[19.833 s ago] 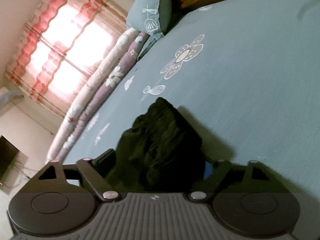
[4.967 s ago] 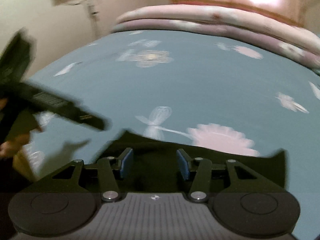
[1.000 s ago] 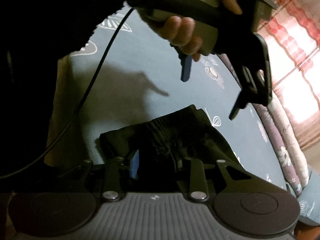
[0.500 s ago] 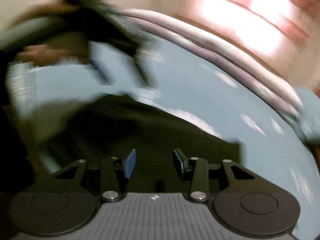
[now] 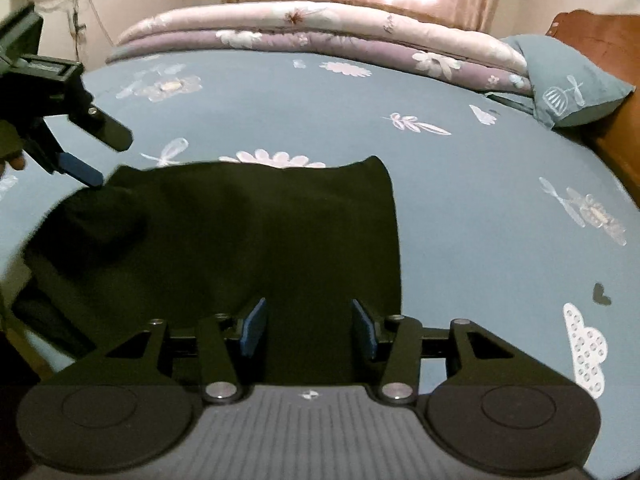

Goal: Fold clothes

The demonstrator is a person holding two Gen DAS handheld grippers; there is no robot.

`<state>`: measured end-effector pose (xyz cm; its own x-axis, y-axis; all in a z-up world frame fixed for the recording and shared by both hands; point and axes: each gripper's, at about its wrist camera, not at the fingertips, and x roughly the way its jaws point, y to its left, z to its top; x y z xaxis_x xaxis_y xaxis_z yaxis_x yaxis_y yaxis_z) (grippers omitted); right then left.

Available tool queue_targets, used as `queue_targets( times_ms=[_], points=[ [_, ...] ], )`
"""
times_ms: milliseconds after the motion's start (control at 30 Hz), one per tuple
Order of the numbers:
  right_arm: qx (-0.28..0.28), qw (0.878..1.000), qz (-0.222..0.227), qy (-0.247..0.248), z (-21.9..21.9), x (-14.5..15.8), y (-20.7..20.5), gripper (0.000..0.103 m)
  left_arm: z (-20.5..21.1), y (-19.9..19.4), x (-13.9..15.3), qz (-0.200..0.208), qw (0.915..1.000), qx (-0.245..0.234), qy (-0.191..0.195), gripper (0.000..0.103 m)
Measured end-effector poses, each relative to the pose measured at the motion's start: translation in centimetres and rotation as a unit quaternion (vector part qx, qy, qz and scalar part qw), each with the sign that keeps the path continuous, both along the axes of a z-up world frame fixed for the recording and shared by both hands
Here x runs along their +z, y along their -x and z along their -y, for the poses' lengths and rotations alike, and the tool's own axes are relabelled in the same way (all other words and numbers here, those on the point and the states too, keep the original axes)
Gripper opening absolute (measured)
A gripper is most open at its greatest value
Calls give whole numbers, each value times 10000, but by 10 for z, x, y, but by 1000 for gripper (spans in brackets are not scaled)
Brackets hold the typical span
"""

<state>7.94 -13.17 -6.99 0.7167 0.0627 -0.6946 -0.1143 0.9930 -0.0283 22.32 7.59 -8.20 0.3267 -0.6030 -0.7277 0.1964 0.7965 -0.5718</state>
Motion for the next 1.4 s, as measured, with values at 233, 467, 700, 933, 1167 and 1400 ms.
queue_targets(
  times_ms=[233,467,700,933,1167,1400],
  points=[
    [259,9996,-66,58,-26,-9,24,68,25,1,0,104,9996,-242,-94,102],
    [212,9994,-134,229,-32,-12,42,74,23,-5,-10,-76,9998,-175,-66,102],
    [956,9940,443,283,-70,12,36,74,5,2,4,102,9999,22,101,102],
    [1515,9882,186,153,-112,-5,29,67,7,-1,-1,27,10000,23,-88,102],
    [1879,9801,213,-600,-115,13,31,67,2,0,1,35,10000,75,-2,102],
    [2053,9727,-289,-1045,-128,3,26,67,13,3,1,21,9996,-258,-75,102]
  ],
)
